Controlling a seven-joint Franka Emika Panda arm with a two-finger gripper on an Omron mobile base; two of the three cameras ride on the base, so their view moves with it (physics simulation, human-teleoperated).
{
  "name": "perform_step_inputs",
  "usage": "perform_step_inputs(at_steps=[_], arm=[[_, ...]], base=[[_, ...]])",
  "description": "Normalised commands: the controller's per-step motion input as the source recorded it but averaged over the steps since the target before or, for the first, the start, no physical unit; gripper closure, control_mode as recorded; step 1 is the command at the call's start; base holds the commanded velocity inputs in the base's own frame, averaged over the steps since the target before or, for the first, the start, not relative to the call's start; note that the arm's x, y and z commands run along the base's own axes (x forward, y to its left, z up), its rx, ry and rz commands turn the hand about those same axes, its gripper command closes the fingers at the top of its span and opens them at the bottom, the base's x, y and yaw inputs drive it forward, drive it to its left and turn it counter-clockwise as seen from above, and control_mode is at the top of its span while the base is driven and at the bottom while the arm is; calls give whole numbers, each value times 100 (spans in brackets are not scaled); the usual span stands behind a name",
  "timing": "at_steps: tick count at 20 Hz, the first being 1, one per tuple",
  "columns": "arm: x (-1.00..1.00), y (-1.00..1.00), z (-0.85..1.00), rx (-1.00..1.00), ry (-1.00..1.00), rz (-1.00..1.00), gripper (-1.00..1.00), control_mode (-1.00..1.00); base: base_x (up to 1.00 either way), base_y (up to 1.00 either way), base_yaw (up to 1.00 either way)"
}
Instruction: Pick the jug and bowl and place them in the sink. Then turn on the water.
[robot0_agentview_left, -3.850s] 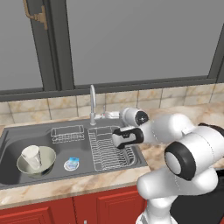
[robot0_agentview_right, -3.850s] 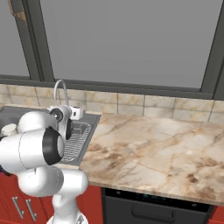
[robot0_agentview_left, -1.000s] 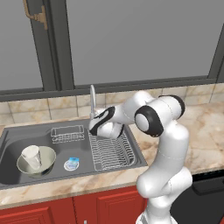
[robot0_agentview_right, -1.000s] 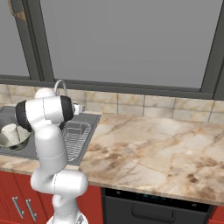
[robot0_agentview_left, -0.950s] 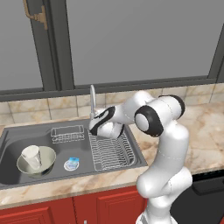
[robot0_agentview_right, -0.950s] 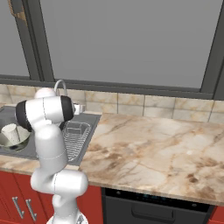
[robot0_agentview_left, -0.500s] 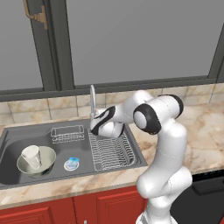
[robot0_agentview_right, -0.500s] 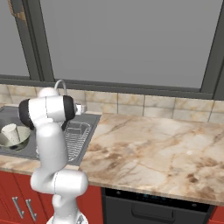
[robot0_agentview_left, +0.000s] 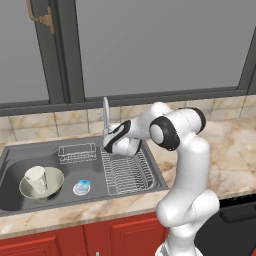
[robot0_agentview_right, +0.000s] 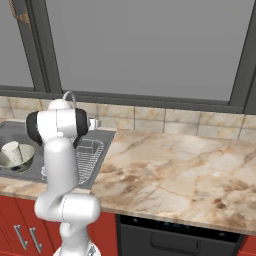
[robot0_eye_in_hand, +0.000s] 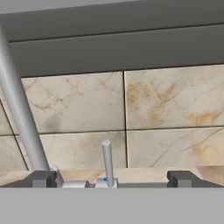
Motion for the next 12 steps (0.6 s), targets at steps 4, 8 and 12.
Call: perform_step_inputs(at_steps=[4,8,12], arm=[[11,0,-6,0,0,0,-100,-100],[18,0,-5,0,0,0,-100,-100],[18,0,-1,0,0,0,-100,-100]], base=[[0,0,0],[0,0,0],[0,0,0]])
